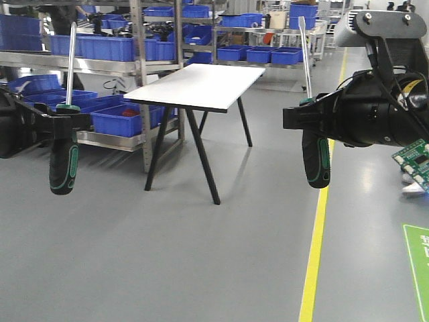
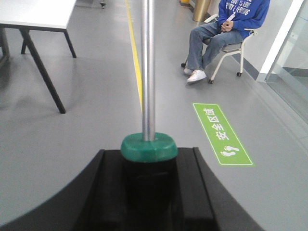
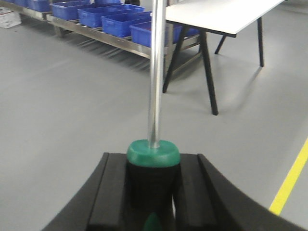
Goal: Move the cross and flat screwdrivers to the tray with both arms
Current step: 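Hold both screwdrivers upright while the base turns away from the table, then hold both screwdrivers while driving to the conveyor with the grey tray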
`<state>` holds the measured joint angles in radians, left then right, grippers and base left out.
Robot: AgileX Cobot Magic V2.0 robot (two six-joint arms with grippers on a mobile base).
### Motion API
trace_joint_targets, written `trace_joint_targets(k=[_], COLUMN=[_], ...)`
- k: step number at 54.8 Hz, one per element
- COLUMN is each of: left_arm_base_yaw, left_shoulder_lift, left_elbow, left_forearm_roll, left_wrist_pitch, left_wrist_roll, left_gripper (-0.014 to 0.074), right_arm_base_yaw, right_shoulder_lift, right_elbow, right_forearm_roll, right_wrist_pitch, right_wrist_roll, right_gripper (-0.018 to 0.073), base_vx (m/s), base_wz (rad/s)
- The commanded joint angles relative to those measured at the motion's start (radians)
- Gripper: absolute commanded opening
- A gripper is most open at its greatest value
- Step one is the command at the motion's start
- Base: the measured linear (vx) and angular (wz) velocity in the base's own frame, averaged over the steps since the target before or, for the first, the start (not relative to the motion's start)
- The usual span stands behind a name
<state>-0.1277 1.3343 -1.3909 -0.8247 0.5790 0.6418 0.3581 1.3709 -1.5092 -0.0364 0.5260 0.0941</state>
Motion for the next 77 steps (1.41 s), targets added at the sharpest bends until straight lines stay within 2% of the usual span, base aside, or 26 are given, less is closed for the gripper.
trace_joint_targets(k=[1, 36, 77], left_arm_base_yaw=[-0.004, -0.004, -0.004], left_shoulder_lift=[-0.035, -0.034, -0.034], left_elbow=[-0.038, -0.038, -0.038], left_forearm_roll=[-0.044, -0.044, -0.044], left_wrist_pitch=[-0.060, -0.059, -0.058], left_wrist_roll=[-0.008, -0.008, -0.008], left_gripper=[0.0004, 0.0004, 0.0004], right_arm_base_yaw=[-0.002, -0.002, -0.002], right_shoulder_lift=[-0.035, -0.032, -0.032], right_elbow=[-0.038, -0.038, -0.038], right_forearm_roll=[-0.007, -0.007, -0.007], right_wrist_pitch=[-0.106, -0.103, -0.103], right_wrist_roll=[0.003, 0.003, 0.003], right_gripper=[-0.0008, -0.0008, -0.0008], base_vx=[0.37, 0.41, 0.55], base_wz=[-0.23, -0.08, 0.46])
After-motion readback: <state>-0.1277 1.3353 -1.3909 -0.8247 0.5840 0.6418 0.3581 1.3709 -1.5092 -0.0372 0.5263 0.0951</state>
